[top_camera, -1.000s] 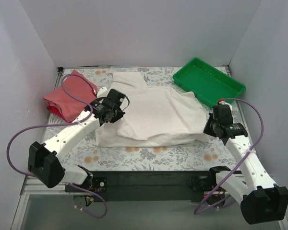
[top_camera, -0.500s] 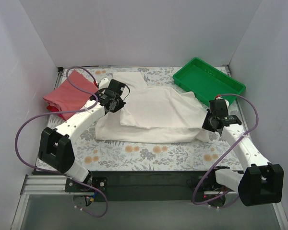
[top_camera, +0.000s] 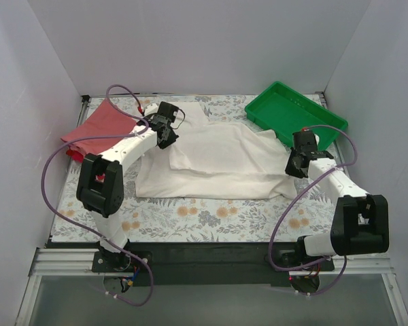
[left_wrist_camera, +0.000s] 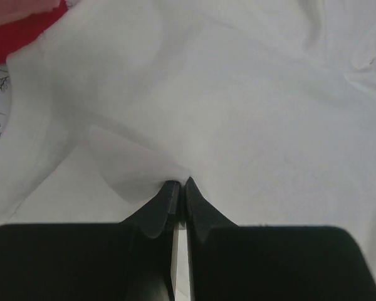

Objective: Fold and stack the t-shirts
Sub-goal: Fold the tshirt

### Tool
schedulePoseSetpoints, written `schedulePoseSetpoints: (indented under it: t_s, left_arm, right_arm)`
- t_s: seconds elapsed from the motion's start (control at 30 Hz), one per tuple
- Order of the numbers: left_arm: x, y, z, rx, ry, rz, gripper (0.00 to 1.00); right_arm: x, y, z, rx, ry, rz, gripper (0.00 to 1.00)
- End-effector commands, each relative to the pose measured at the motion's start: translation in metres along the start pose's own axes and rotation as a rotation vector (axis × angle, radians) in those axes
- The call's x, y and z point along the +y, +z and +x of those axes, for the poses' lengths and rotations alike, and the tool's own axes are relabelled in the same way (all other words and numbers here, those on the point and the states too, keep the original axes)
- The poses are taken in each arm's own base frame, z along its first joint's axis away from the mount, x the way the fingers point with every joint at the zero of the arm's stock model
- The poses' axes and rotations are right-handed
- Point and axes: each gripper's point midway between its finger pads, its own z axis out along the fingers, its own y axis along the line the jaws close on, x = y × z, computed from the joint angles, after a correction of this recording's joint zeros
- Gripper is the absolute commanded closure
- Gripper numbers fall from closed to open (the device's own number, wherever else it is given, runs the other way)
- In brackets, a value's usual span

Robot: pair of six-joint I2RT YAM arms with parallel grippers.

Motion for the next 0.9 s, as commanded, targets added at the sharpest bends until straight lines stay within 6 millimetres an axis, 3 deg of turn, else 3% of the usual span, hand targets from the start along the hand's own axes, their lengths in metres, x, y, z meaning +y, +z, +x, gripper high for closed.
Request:
schedulePoseSetpoints:
  t_s: [0.0,0.03,0.1,0.13,0.17,0.23,0.27,0.3,0.37,0.43,0.47,0.53,0.57,0.6,0.7,0.87]
  left_arm:
    - [-0.014,0.005,-0.04,-0.072,-0.025,0.018,1.0]
    - [-0.011,0.008,-0.045,-0.085,-0.033,-0.002,0.82]
    - [-0.011,0.016,-0.046,-0.078,-0.026,0.002,0.45]
    - [-0.016,0.015,-0.05,-0.069,-0.017,0.017,0.05]
    - [-0.018,0.014,-0.048,-0.054,-0.013,0.018,0.05]
    - [-0.013,0.01,-0.04,-0.017,-0.01,0.007,0.04]
    - [-0.009,0.007,-0.037,-0.008,-0.018,0.0,0.04]
    - [-0.007,-0.006,-0.04,-0.012,-0.046,0.013,0.04]
    - [0.008,-0.011,-0.015,0.053,-0.052,0.019,0.04]
    - [0.01,-0.03,-0.005,0.065,-0.084,0.087,0.04]
    - [0.029,-0.025,0.026,0.134,-0.083,0.069,0.04]
    - [0.028,-0.039,0.033,0.13,-0.128,0.147,0.04]
    - [0.043,-0.034,0.064,0.206,-0.114,0.149,0.04]
    - [0.039,-0.035,0.065,0.197,-0.123,0.193,0.04]
    - [0.051,-0.03,0.083,0.225,-0.125,0.18,0.03]
    - [0.069,-0.016,0.085,0.2,-0.108,0.087,0.03]
  right_arm:
    - [0.011,0.0,-0.046,-0.124,-0.018,-0.029,0.81]
    - [0.013,0.001,-0.047,-0.118,-0.036,-0.041,0.54]
    - [0.015,0.0,-0.048,-0.114,-0.045,-0.052,0.42]
    - [0.016,-0.002,-0.045,-0.109,-0.046,-0.06,0.39]
    - [0.016,-0.007,-0.045,-0.121,-0.048,-0.071,0.33]
    - [0.012,-0.01,-0.032,-0.111,-0.047,-0.079,0.3]
    - [0.012,-0.02,-0.034,-0.143,-0.04,-0.1,0.3]
    - [0.011,-0.024,-0.03,-0.147,-0.039,-0.112,0.3]
    - [0.008,-0.034,-0.016,-0.164,-0.032,-0.14,0.29]
    - [0.004,-0.038,-0.004,-0.169,-0.017,-0.148,0.29]
    - [-0.001,-0.04,0.008,-0.172,-0.003,-0.152,0.3]
    - [-0.004,-0.039,0.022,-0.163,0.021,-0.163,0.36]
    - [-0.009,-0.036,0.033,-0.151,0.023,-0.154,0.37]
    - [-0.012,-0.034,0.037,-0.147,0.036,-0.146,0.38]
    - [-0.022,-0.025,0.049,-0.111,0.067,-0.101,0.44]
    - [-0.035,-0.01,0.062,-0.04,0.123,-0.041,0.48]
